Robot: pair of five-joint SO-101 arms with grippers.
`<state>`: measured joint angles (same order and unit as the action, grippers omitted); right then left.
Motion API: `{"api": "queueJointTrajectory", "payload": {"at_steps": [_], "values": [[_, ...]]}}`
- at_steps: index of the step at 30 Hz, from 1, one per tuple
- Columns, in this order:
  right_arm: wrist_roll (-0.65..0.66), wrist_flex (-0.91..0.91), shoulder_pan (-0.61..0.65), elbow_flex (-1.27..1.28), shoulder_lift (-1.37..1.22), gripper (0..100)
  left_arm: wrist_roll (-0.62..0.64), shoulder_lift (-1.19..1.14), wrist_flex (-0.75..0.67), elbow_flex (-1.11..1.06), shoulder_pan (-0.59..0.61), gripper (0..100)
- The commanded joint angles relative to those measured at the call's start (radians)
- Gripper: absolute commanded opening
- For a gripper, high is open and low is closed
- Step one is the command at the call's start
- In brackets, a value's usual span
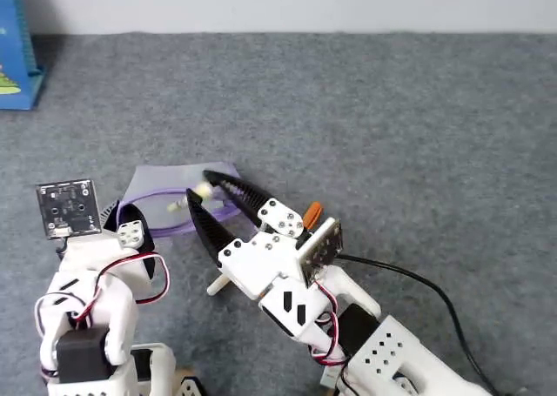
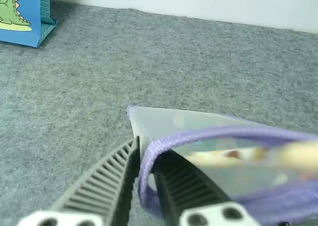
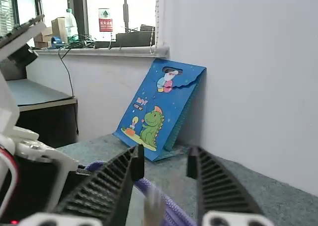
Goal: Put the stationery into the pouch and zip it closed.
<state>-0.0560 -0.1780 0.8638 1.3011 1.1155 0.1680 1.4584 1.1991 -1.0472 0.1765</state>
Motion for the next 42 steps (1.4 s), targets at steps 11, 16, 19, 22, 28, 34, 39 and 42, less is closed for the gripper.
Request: {"api": "queueJointTrajectory", "payload": {"at_steps": [11, 16, 19, 22, 28, 34, 39, 42], "values": [[-0.204, 0.791, -0.216, -0.313, 0.183, 21.6, 0.008, -0.002, -0.006, 0.008, 0.018, 1], [-0.206, 0.974, -0.34, -0.423, 0.096, 21.2, 0.008, -0.002, -0.008, 0.012, 0.069, 1], [-0.147, 0.983, -0.366, -0.422, -0.021, 21.2, 0.008, -0.002, -0.006, 0.008, 0.069, 1], [-0.12, 0.972, -0.401, -0.431, -0.176, 21.2, 0.008, -0.002, -0.006, 0.008, 0.069, 1], [-0.167, 0.974, -0.463, -0.548, -0.538, 21.2, 0.008, -0.002, -0.006, 0.002, 0.069, 1], [-0.31, 0.983, -0.496, -0.726, -0.883, 21.2, 0.008, -0.002, -0.006, -0.008, 0.069, 1], [-0.381, 0.983, -0.496, -0.842, -1.086, 21.2, 0.008, -0.002, -0.006, -0.008, 0.069, 1], [-0.396, 0.983, -0.496, -0.887, -1.165, 21.2, 0.006, -0.002, -0.006, -0.008, 0.069, 1]]}}
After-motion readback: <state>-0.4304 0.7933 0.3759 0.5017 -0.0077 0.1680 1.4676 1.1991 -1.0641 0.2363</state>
